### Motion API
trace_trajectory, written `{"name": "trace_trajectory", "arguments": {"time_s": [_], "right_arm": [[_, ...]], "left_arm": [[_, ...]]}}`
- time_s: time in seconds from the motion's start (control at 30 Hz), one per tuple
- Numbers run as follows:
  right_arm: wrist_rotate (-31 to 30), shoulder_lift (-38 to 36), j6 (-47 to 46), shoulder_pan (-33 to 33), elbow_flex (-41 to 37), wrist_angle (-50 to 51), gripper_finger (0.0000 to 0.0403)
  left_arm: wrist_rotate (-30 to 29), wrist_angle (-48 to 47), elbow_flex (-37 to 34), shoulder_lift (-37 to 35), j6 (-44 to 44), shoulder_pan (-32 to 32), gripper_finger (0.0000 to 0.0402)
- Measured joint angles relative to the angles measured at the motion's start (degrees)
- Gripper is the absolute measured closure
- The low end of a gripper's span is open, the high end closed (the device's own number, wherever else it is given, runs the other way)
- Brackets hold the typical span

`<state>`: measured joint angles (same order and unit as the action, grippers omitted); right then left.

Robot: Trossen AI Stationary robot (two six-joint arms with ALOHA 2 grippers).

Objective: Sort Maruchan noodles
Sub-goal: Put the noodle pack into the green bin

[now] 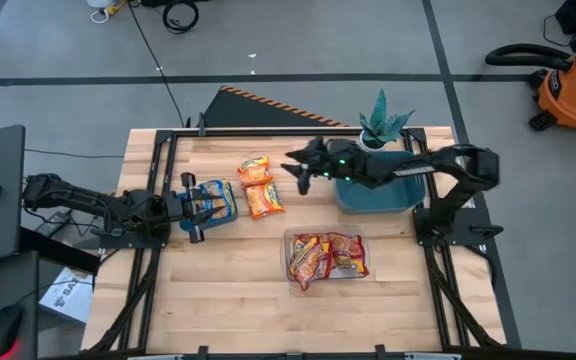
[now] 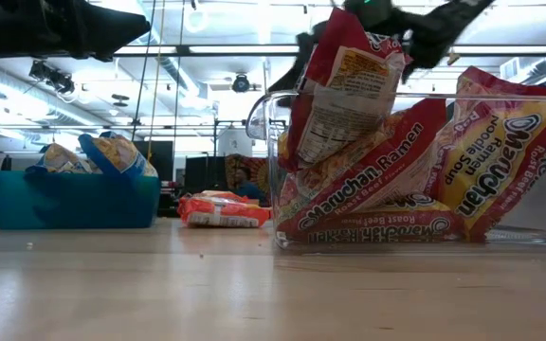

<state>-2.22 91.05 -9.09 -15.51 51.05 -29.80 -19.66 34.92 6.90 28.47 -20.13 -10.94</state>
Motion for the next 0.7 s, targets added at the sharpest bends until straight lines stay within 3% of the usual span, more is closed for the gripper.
{"name": "trace_trajectory", "arguments": {"time_s": [0.17,0.33,0.57,0.7], "right_arm": [[5.56,7.43,3.58,-1.11,6.64,1.52,0.0204],[5.43,12.63,6.41,-1.74,14.47,14.75,0.0204],[1.74,19.85,12.32,-1.54,26.33,37.59,0.0204],[-3.43,23.62,15.39,-0.74,30.91,42.88,0.0204]], "left_arm": [[0.0,0.0,0.0,0.0,-0.01,0.0,0.0285],[0.0,0.02,0.0,0.0,0.01,0.0,0.0285],[0.0,0.0,0.0,0.02,0.02,-0.01,0.0285],[-0.01,0.02,0.01,0.02,0.02,0.0,0.0285]]}}
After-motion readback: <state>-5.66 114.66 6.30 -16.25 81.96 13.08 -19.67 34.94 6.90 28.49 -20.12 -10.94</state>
